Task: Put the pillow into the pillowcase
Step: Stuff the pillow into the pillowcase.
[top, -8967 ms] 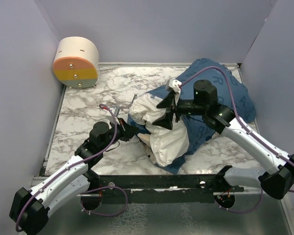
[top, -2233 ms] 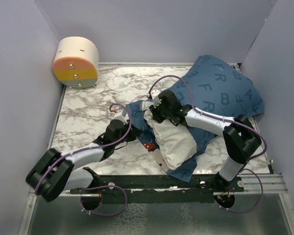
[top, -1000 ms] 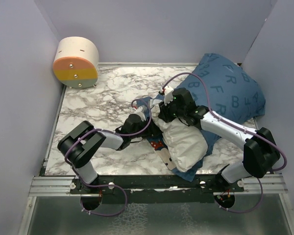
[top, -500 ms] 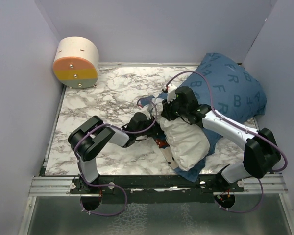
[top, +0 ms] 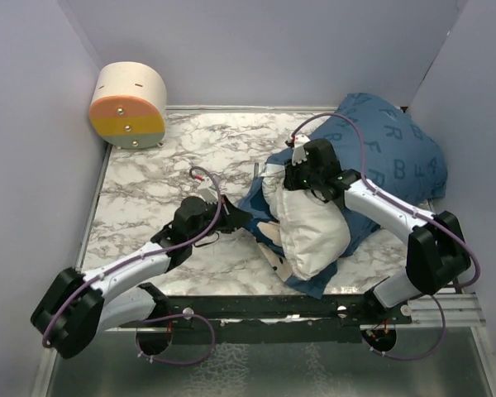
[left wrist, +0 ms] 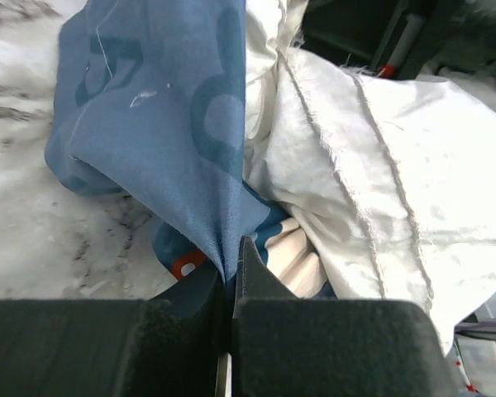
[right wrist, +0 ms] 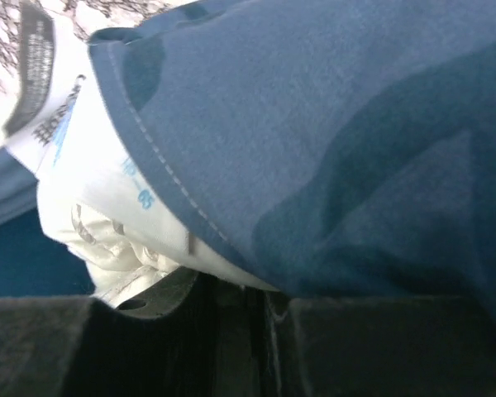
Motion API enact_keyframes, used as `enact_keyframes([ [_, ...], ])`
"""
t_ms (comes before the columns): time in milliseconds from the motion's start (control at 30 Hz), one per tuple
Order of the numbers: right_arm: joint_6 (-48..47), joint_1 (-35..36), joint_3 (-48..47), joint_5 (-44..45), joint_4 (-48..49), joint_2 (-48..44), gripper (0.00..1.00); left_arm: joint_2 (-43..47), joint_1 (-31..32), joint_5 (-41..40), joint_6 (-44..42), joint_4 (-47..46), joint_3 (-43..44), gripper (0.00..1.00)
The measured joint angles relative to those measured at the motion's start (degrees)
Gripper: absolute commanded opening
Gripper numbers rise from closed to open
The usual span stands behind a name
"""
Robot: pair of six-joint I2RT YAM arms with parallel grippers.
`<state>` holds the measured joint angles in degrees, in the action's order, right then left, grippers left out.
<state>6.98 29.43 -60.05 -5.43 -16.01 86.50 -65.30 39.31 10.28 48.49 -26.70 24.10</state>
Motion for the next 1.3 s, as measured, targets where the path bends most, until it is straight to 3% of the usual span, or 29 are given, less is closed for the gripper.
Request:
enact_keyframes([
  [133,-0.2,1.9,-2.7,0.7,-0.1,2.9,0.2,10.4,-3.4,-0.1,-1.9,10.1,0.1,0.0],
  [233,-0.7,3.8,-4.5,2.1,-0.2,5.5,0.21,13.4,-5.7,1.2,-2.8,15.2,1.0,0.0],
  [433,-2.6,6.8,-7.1,5.8,-0.6,12.4,0.26,10.4,-6.9,5.0,-3.9,19.3,4.8,0.0],
  [567,-3.8,7.5,-8.6,7.5,-0.5,15.9,0.31,6.8,-7.2,7.0,-5.9,24.3,12.1,0.0],
  [700,-4.2,7.5,-9.0,8.8,-0.2,16.2,0.38,5.7,-7.5,8.2,-8.5,31.7,19.9,0.0],
  [933,-4.4,7.5,-8.5,10.4,0.4,14.7,0.39,7.6,-8.5,8.6,-11.1,38.7,24.3,0.0],
  [1000,-4.5,7.5,-8.3,10.3,0.4,14.6,0.43,8.9,-8.7,8.6,-11.6,39.5,24.3,0.0],
  [1100,-5.0,7.5,-8.5,9.2,0.2,14.6,0.61,9.9,-9.0,8.9,-11.0,39.0,23.9,0.0],
  [1167,-6.2,7.4,-8.6,5.9,0.1,13.5,0.71,10.6,-9.2,10.3,-9.3,34.8,20.9,0.0],
  [1300,-8.2,7.1,-6.3,-1.6,-2.7,7.6,0.81,11.0,-9.6,14.0,-5.7,24.7,12.1,0.0],
])
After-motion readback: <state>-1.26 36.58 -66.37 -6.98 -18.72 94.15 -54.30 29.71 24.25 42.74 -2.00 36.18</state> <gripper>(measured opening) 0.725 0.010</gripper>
